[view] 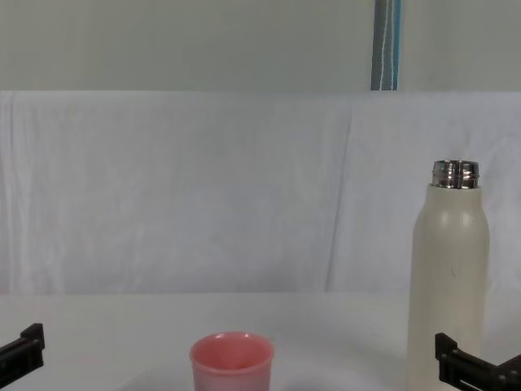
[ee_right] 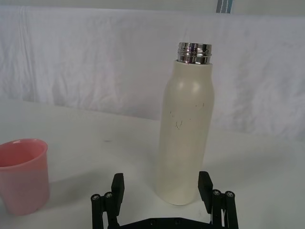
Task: Grasp the thermos with one hand and pour water into the cup lid.
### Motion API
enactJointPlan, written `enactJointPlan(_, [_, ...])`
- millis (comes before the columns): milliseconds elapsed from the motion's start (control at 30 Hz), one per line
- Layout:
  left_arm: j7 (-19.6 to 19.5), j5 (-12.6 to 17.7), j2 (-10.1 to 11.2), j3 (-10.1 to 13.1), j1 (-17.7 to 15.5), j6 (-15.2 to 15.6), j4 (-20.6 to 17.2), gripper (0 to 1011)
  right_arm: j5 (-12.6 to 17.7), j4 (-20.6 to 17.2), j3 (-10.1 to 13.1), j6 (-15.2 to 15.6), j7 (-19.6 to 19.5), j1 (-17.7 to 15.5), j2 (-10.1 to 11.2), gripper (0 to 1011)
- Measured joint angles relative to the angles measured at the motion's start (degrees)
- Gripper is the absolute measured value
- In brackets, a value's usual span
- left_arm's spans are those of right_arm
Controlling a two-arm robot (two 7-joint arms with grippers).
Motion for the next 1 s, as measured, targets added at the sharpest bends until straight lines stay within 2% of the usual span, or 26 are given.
enactJointPlan(1000, [0.0,0.0,0.0,0.0,0.0,0.0,0.0,1001,0.0,0.0,0.0,0.0,0.0,0.0,0.0,1001])
